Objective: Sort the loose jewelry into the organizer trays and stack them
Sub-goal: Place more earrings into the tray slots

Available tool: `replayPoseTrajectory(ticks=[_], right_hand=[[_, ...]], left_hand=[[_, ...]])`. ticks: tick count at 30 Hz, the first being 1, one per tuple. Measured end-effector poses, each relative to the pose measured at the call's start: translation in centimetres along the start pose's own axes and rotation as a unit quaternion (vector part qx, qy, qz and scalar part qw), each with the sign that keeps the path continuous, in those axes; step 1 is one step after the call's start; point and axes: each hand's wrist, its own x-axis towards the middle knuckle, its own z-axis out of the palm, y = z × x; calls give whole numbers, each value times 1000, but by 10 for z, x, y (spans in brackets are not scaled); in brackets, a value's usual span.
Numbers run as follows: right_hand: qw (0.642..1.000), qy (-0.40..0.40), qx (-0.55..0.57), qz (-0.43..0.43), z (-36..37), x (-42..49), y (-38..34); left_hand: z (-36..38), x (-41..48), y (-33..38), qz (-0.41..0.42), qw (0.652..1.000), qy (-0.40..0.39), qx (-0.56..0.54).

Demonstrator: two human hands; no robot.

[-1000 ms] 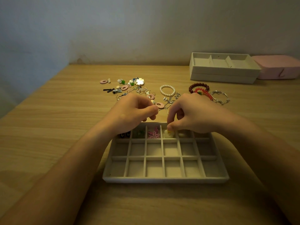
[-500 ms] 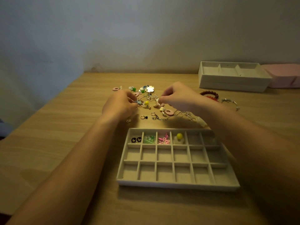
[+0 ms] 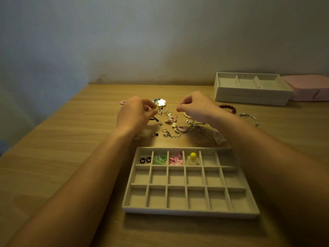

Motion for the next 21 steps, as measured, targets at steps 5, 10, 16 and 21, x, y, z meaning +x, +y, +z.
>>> replayPoseTrajectory(ticks=[5, 10, 16, 21], right_hand=[[999, -4, 53, -4, -17, -21, -11], [993, -39, 106, -46, -24, -52, -21], [993, -6, 77, -95, -31, -78, -15], [988, -50, 124, -72, -33, -90, -3]], left_hand=[[-30, -6, 16, -43, 980, -15, -195], [-42, -30, 48, -54, 914, -144, -375], [-36, -53, 69, -14, 915, -163, -370], [-34, -63, 69, 12, 915, -201, -349]])
